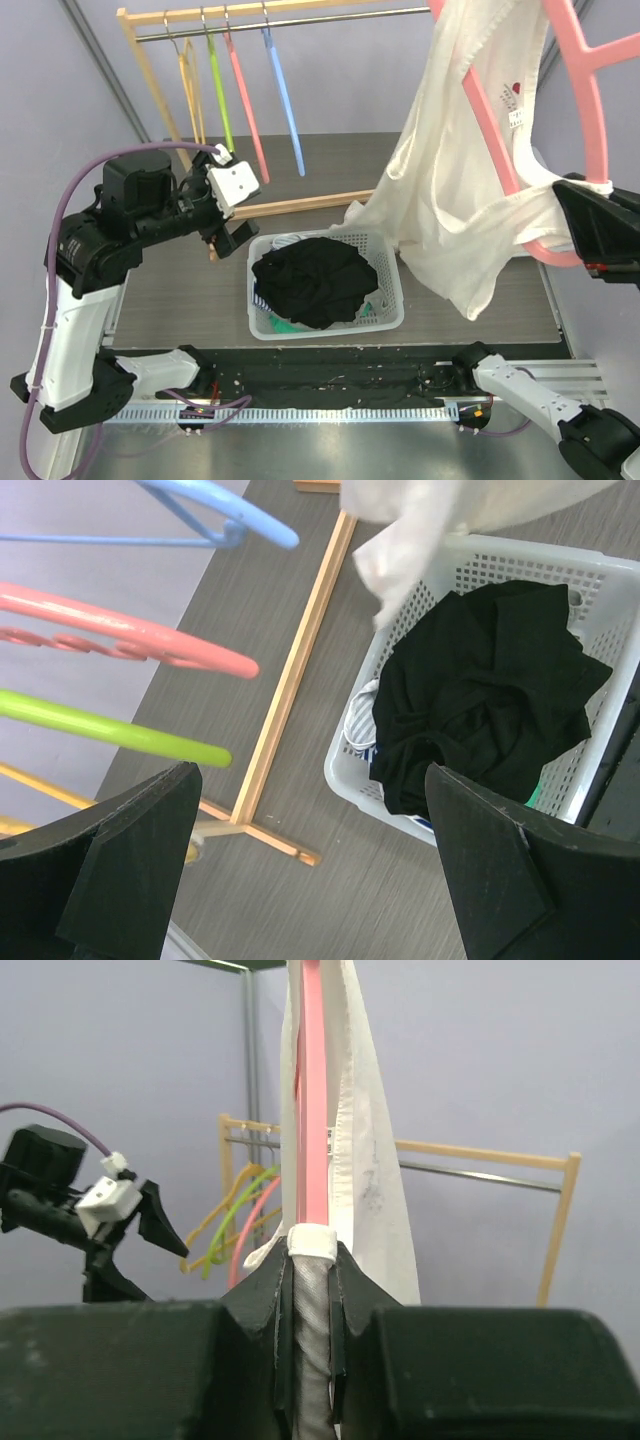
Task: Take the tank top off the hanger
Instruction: Pick up the hanger from the clothesline.
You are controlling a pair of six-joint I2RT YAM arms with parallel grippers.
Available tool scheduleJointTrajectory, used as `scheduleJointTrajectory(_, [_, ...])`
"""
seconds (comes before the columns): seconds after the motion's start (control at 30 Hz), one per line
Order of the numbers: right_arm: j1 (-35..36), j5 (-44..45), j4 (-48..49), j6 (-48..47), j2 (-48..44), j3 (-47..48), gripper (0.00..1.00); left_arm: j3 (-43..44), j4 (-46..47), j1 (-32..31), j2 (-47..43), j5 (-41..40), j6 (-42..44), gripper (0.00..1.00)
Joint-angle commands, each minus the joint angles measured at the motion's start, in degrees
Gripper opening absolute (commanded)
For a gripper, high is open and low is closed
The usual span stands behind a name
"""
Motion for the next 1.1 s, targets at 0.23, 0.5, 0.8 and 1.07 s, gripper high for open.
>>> scheduleJointTrajectory(0.23, [0.21, -11.88, 10.22, 3.78, 14.7, 13.96, 0.01, -0.34, 0.76, 2.22, -2.88, 2.9, -1.62, 1.0])
scheduleJointTrajectory(0.5, [0.3, -15.76, 15.53, 8.87, 25.77, 28.27, 0.01, -0.6, 0.93, 4.06, -4.2, 4.84, -2.32, 0.99])
scheduleJointTrajectory(0.8, [0.12, -21.38, 21.91, 17.92, 35.62, 29.26, 0.01, 0.89, 0.76, 5.82, -5.35, 7.56, -3.55, 1.0])
scheduleJointTrajectory(1.07, [0.21, -16.74, 44.59, 26.53, 41.7, 34.37, 0.01, 0.1, 1.02, 7.84, -6.58, 8.88, -3.99, 1.0])
